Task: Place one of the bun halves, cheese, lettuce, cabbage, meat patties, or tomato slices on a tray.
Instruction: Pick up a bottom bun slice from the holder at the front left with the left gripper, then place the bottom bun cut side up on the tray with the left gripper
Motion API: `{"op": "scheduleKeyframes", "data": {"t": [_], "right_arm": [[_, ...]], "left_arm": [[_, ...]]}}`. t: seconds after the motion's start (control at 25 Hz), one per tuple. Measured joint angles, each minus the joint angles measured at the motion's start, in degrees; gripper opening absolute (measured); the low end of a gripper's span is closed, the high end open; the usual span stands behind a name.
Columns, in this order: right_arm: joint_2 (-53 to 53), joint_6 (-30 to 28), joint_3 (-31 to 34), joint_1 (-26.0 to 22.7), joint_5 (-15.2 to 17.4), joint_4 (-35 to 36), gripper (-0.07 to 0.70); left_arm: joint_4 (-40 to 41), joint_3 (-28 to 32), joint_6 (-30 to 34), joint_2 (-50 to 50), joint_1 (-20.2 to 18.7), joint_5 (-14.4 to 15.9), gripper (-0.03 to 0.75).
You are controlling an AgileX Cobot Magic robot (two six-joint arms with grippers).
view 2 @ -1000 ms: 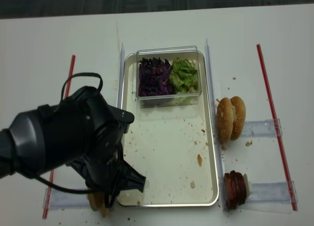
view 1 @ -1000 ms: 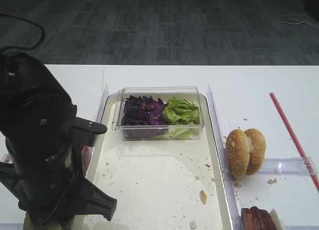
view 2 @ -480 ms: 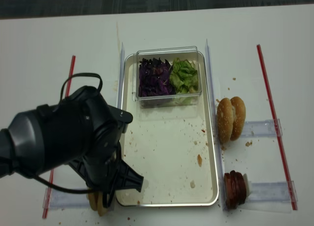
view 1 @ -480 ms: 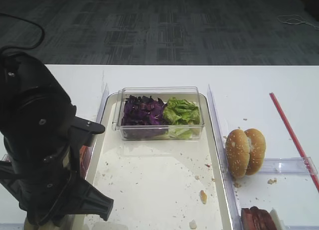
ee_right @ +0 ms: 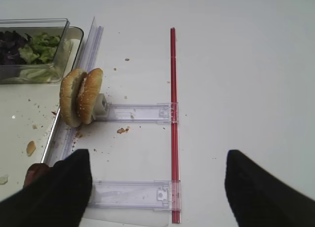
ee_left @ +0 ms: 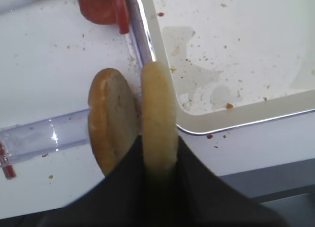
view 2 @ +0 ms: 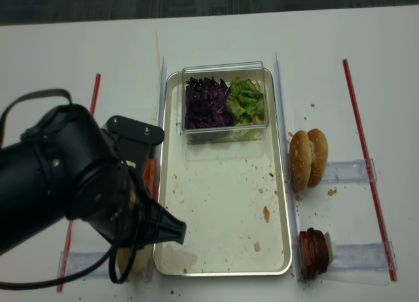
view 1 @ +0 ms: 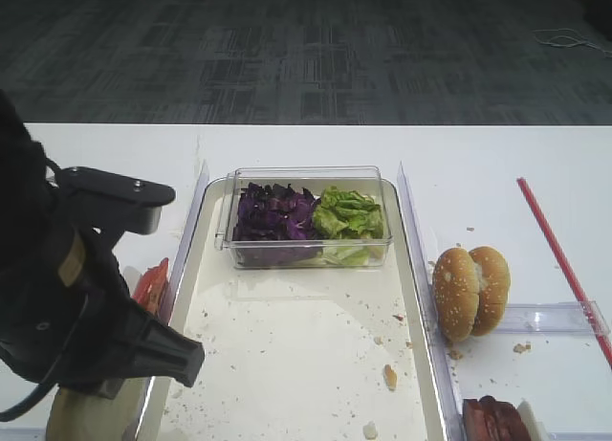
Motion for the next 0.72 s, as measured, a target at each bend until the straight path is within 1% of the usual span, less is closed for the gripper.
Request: {"op": "scheduleKeyframes", "data": {"t": [0.08, 0.2, 0.32, 0.4, 0.52, 0.64, 0.72], "right_arm": [[0.0, 0.0, 0.0, 0.0, 0.0, 0.0, 0.589], [0.0, 0.0, 0.0, 0.0, 0.0, 0.0, 0.589], [0.0, 0.0, 0.0, 0.0, 0.0, 0.0, 0.589], [0.0, 0.0, 0.0, 0.0, 0.0, 0.0, 0.589], [0.0, 0.0, 0.0, 0.0, 0.0, 0.0, 0.589], [0.0, 0.0, 0.0, 0.0, 0.0, 0.0, 0.589], [0.0, 0.0, 0.0, 0.0, 0.0, 0.0, 0.589]], "left_arm": [[0.0, 0.0, 0.0, -1.7, 0.0, -0.1, 0.099], [-1.3, 0.0, 0.2, -2.4, 0.0, -2.6, 0.099], [-6.7, 0.0, 2.9, -2.5, 0.0, -8.5, 0.099], [-12.2, 0.0, 6.0, -2.5, 0.0, -13.9, 0.099], [-19.8, 0.0, 11.4, -2.5, 0.0, -19.6, 0.098], [-28.6, 0.0, 18.4, -2.5, 0.0, -24.6, 0.098], [-32.8, 0.0, 22.1, -2.5, 0.0, -27.0, 0.098]]}}
